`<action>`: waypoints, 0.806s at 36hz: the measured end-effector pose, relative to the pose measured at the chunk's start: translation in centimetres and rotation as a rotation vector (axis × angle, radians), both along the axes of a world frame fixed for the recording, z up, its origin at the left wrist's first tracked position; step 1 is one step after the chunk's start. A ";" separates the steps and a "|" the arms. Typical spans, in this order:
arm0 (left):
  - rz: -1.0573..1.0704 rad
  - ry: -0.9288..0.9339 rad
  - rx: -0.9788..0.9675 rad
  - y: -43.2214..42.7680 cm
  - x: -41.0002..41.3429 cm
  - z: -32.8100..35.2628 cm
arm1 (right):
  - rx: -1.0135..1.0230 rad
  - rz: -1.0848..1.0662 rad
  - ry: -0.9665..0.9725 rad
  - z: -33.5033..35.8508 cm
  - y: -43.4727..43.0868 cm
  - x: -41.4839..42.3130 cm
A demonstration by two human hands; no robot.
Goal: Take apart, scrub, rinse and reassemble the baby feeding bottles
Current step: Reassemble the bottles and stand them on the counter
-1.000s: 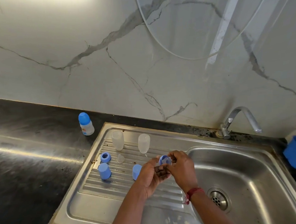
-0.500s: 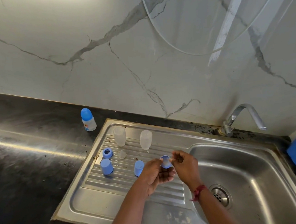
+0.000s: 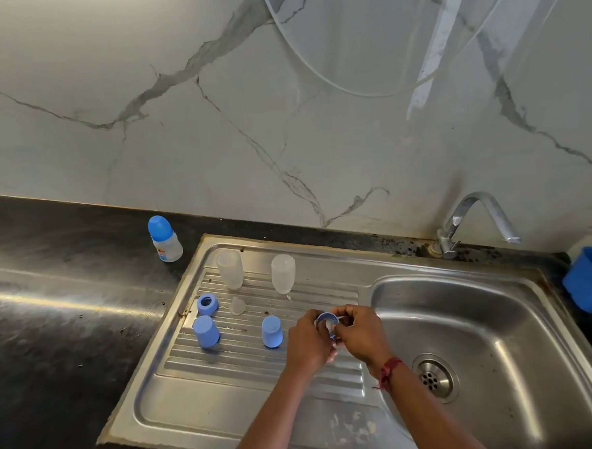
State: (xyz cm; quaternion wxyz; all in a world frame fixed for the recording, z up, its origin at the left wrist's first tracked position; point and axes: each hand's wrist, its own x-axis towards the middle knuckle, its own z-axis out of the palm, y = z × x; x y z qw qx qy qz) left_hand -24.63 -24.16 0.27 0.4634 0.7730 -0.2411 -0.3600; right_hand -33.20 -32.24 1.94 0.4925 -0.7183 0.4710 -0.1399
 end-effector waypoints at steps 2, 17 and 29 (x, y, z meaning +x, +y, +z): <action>-0.006 -0.036 0.005 -0.1 -0.2 -0.8 | -0.021 -0.011 0.006 -0.1 0.1 0.0; -0.059 0.099 -0.075 0.5 -0.5 0.9 | -0.093 -0.049 0.035 -0.1 0.0 -0.3; -0.051 0.019 -0.066 0.0 -0.4 1.0 | -0.257 0.030 0.048 -0.8 0.0 -0.4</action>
